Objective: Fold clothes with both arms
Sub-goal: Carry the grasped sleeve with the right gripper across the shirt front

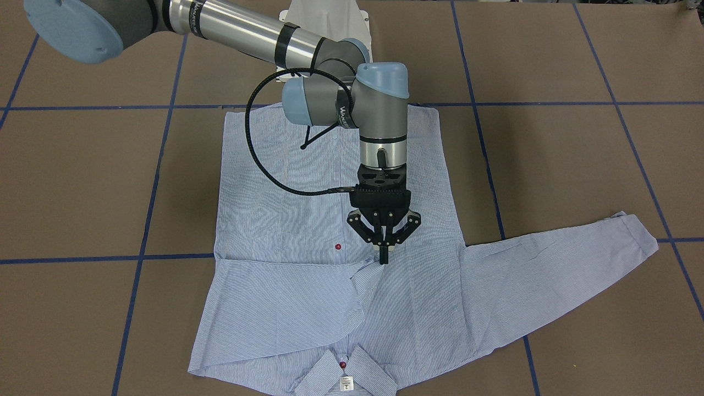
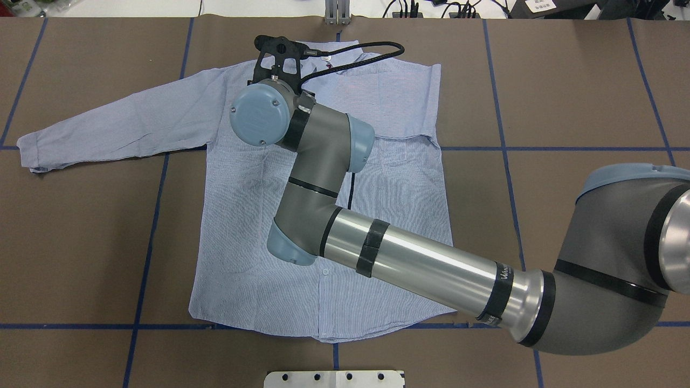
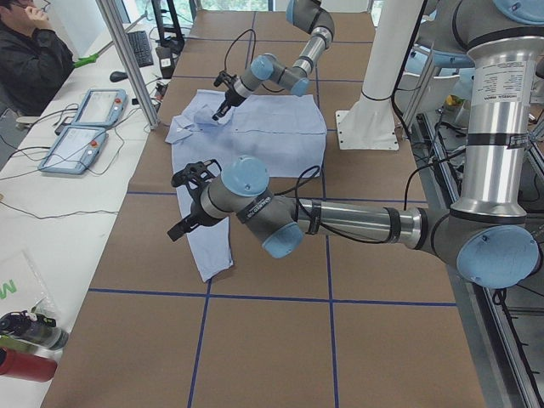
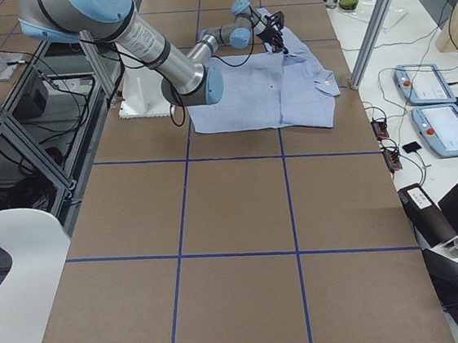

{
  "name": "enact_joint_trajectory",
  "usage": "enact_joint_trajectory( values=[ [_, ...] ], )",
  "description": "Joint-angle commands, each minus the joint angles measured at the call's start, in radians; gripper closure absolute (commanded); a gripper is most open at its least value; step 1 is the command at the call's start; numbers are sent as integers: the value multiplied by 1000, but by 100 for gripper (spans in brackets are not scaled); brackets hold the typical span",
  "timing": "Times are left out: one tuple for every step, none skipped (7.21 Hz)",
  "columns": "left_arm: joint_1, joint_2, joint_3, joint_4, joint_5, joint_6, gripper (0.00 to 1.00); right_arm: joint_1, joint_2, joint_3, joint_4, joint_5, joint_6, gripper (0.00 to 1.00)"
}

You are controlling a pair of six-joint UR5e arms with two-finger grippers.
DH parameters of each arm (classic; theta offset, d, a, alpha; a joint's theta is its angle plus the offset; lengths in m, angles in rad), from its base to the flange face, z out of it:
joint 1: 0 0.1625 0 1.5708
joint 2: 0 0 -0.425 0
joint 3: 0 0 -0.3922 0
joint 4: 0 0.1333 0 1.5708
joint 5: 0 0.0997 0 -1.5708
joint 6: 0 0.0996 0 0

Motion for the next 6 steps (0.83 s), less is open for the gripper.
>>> enact_joint_trajectory(
  values=[
    [0, 10, -2, 0, 1, 1, 0, -14, 87, -102, 0, 5, 1, 100],
    [0, 10, -2, 0, 0, 1, 0, -31, 103, -104, 0, 5, 1, 100],
    [0, 10, -2, 0, 1, 1, 0, -52, 100, -115, -2, 5, -3, 89],
    [0, 10, -2, 0, 0, 1, 0, -66, 106, -116, -11, 1, -2, 1],
    [0, 12, -2, 0, 0, 1, 0, -66, 158, -121, -114, 4, -5, 0],
    [0, 12, -2, 0, 0, 3, 0, -65, 192, -124, -149, 7, -5, 0]
  ],
)
